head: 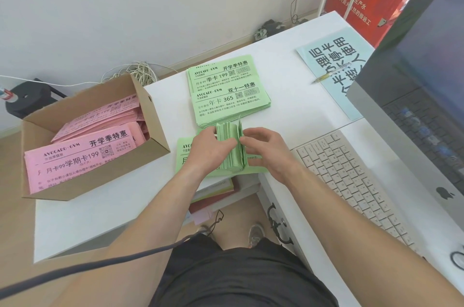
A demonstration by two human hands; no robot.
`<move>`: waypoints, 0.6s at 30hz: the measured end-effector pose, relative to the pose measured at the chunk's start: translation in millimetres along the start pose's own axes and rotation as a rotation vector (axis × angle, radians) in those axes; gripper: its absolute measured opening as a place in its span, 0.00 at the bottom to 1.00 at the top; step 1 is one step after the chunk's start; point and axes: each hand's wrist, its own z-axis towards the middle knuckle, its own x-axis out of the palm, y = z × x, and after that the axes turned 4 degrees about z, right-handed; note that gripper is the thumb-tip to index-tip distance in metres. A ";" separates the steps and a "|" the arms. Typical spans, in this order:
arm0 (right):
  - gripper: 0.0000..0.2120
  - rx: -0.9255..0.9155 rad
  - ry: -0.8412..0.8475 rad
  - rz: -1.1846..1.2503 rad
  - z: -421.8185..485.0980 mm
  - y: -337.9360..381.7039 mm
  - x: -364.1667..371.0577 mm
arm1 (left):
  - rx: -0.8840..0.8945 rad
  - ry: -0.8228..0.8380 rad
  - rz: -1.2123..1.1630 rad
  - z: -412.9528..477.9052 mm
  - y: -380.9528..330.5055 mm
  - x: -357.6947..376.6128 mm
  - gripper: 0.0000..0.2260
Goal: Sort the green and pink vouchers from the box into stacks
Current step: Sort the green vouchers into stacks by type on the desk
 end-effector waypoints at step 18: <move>0.14 -0.016 -0.358 -0.709 2.1 7.3 -34.0 | -0.080 0.042 -0.215 16.3 32.5 -15.6 0.15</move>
